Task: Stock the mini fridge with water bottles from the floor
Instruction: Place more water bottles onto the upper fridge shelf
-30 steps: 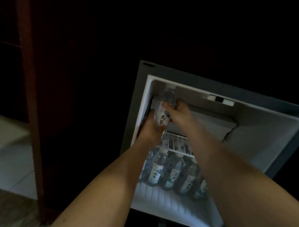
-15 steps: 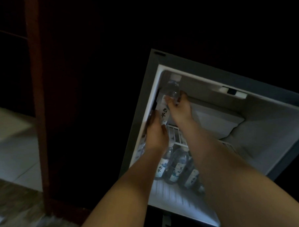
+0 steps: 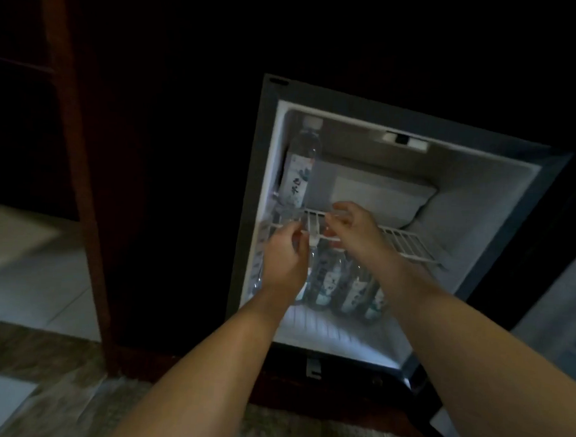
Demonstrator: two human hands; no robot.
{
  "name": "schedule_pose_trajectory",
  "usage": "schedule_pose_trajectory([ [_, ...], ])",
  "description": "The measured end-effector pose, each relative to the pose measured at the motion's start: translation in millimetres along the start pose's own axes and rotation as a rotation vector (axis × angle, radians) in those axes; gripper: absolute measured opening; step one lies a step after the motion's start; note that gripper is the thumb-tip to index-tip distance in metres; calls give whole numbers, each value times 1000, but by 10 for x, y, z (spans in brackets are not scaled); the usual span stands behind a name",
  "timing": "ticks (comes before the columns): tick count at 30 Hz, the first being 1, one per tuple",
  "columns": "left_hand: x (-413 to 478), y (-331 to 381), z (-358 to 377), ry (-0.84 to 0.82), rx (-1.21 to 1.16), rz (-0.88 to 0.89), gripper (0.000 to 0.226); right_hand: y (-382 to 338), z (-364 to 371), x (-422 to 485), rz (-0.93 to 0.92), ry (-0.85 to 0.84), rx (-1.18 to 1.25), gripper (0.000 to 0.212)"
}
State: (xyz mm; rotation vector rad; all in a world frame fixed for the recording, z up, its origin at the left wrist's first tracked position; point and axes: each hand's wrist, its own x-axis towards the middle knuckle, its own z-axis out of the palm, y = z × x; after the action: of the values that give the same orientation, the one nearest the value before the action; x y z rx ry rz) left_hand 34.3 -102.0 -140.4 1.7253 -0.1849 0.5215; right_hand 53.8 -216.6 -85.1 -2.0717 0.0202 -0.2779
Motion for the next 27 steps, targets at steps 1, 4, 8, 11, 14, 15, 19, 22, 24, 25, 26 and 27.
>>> schedule_pose_trajectory([
  [1, -111, 14, 15, -30, -10, -40, 24, 95, -38, -105, 11, -2, -11, 34],
  [4, -499, 59, 86, -174, -21, -133, 22, 400, -177, -483, 58, -26, -4, 21],
  [8, -936, 94, 291, -388, 42, -235, 17, 729, -364, -1060, 131, -75, -30, 15],
  [11, -1297, 138, 474, -551, 111, -316, 12, 1019, -527, -1530, 248, -37, -40, 9],
  [14, -1681, 185, 650, -668, 143, -304, 12, 1379, -731, -2016, 318, 19, -95, 12],
  [15, -1787, 199, 700, -714, 176, -298, 15, 1486, -801, -2155, 330, 32, -121, 14],
  [19, -2302, 205, 955, -878, 235, -321, 19, 1889, -1065, -2796, 505, 38, -132, 20],
  [22, -2698, 210, 1158, -1042, 235, -314, 12, 2152, -1258, -3224, 609, 18, -218, 22],
  [24, -2953, 238, 1333, -1162, 222, -328, 12, 2302, -1390, -3479, 678, 56, -284, 24],
  [25, -3063, 252, 1420, -1209, 223, -329, 10, 2372, -1453, -3589, 709, 81, -323, 24],
  [26, -3176, 273, 1509, -1248, 222, -325, 8, 2435, -1527, -3701, 741, 95, -386, 24],
  [27, -3273, 299, 1580, -1280, 219, -316, 7, 2481, -1599, -3794, 768, 95, -463, 24],
])
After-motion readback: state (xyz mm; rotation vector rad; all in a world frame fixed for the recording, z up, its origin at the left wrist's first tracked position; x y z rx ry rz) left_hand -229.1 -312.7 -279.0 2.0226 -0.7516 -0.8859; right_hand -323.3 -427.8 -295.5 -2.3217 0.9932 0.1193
